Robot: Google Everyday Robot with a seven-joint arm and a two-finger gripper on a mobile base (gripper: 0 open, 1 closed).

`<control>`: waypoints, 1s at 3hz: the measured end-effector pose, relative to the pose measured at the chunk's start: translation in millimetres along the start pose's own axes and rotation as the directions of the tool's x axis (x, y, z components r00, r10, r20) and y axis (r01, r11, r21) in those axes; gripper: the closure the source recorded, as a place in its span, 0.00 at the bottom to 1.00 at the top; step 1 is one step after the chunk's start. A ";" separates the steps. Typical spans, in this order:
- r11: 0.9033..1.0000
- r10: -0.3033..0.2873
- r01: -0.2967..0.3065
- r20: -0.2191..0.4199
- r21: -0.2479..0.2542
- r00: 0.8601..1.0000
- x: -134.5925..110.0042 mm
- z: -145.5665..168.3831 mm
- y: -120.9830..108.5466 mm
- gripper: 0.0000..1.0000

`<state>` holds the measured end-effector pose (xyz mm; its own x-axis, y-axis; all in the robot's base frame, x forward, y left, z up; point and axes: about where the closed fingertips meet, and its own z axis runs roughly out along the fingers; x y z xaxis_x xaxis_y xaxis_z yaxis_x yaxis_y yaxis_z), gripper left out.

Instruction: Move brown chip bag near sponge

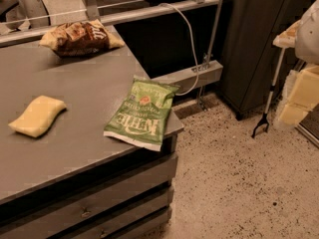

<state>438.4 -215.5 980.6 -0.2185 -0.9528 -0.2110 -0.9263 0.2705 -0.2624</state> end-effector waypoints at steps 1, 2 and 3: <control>1.000 0.000 0.000 0.000 0.000 1.000 0.0 0.0 0.0 0.00; 1.000 -0.017 0.017 0.044 0.016 0.999 -9.9 2.4 -8.6 0.00; 0.998 -0.052 0.045 0.186 0.042 0.981 -48.3 22.6 -42.0 0.00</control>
Offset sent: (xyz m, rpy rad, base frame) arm 0.0278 0.0175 0.0001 0.0825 -0.0539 0.0621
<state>494.8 -177.6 980.5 -0.1095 -0.9231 -0.3685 -0.9215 0.2332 -0.3104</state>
